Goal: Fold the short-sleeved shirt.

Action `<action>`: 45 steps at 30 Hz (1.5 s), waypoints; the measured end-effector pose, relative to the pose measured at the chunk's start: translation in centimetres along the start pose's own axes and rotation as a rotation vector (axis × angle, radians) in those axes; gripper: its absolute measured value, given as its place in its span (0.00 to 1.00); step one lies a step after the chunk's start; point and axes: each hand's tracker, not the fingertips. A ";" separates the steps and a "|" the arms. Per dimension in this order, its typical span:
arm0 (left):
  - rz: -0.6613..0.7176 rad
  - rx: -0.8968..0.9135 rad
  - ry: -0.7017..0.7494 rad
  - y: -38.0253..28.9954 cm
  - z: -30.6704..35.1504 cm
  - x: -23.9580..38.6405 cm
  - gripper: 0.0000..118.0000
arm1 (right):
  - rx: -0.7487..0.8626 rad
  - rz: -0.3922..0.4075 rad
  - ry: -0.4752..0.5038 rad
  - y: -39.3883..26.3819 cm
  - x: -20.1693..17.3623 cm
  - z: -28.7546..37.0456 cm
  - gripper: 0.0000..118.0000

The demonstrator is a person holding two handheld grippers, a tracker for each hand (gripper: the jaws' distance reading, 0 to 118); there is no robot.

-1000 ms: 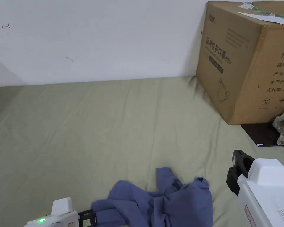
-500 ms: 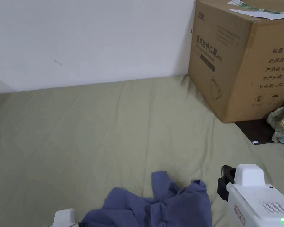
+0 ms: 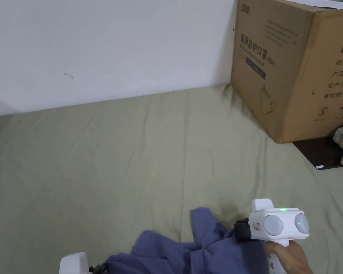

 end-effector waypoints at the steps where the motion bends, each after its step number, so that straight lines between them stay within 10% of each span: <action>1: 0.004 -0.002 0.000 -0.1 0.0 -0.1 0.04 | -0.021 -0.007 0.023 -0.2 -0.1 -0.3 0.20; 9: 0.022 0.011 -0.016 0.1 1.7 -0.2 0.04 | 0.174 0.067 0.012 -1.6 -2.8 7.1 0.09; 25: 0.202 0.336 -0.045 17.5 10.8 -4.6 0.04 | 0.597 0.033 0.006 8.7 5.4 29.1 0.09; 45: 0.065 0.615 0.153 43.1 14.7 -4.2 0.04 | 0.856 -0.023 0.070 29.0 -1.1 31.8 0.08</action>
